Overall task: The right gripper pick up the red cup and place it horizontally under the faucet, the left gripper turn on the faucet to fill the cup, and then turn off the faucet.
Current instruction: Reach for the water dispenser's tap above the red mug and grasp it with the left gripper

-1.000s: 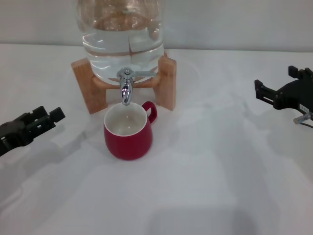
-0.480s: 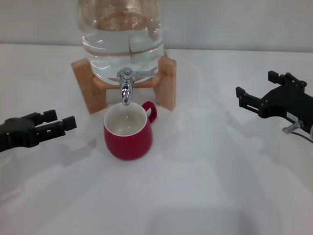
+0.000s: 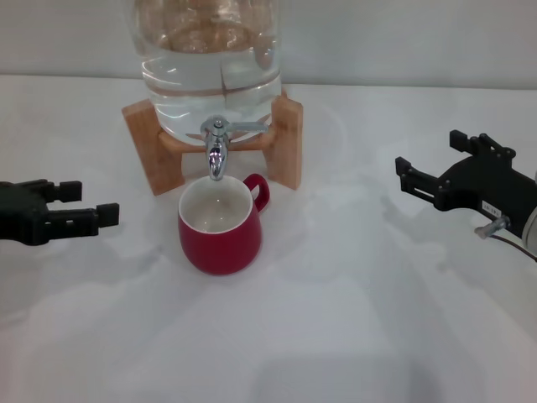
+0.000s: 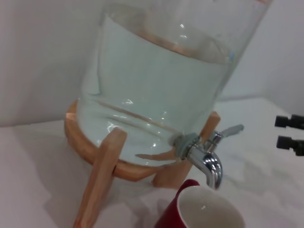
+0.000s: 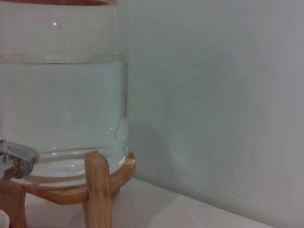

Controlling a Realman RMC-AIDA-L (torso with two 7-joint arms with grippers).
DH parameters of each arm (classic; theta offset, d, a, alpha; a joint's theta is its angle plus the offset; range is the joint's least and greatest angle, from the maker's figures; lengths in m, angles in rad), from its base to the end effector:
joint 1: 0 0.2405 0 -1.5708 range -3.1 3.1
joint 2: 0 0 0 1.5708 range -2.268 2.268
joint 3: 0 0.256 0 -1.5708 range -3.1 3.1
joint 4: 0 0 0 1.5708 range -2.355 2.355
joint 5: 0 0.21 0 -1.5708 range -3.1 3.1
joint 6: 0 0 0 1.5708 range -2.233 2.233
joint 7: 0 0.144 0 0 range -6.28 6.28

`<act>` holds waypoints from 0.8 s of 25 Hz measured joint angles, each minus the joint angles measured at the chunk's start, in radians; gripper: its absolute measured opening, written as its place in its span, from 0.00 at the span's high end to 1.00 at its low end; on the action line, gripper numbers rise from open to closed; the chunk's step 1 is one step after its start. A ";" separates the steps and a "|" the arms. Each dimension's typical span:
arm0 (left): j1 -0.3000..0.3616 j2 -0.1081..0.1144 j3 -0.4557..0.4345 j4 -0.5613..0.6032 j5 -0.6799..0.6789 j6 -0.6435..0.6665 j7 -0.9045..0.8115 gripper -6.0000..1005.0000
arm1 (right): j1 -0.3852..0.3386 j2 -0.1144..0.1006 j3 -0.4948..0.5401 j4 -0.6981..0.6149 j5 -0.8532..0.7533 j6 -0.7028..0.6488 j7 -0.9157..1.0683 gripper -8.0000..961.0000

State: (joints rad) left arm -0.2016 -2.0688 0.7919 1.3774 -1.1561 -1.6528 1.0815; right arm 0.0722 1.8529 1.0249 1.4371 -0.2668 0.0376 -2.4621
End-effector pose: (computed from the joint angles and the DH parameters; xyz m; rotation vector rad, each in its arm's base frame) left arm -0.2739 0.2834 0.1040 -2.4520 -1.0363 -0.4672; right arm 0.2129 0.3158 -0.0189 -2.0877 0.5908 0.4787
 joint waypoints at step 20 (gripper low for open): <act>-0.253 0.080 0.002 0.172 0.183 -0.233 -0.118 0.11 | -0.001 0.002 -0.009 -0.003 -0.002 0.004 -0.003 0.10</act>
State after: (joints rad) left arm -0.4549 -1.9889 0.7942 1.5494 -0.9731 -1.8861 0.9634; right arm 0.0707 1.8546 1.0158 1.4338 -0.2685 0.0411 -2.4650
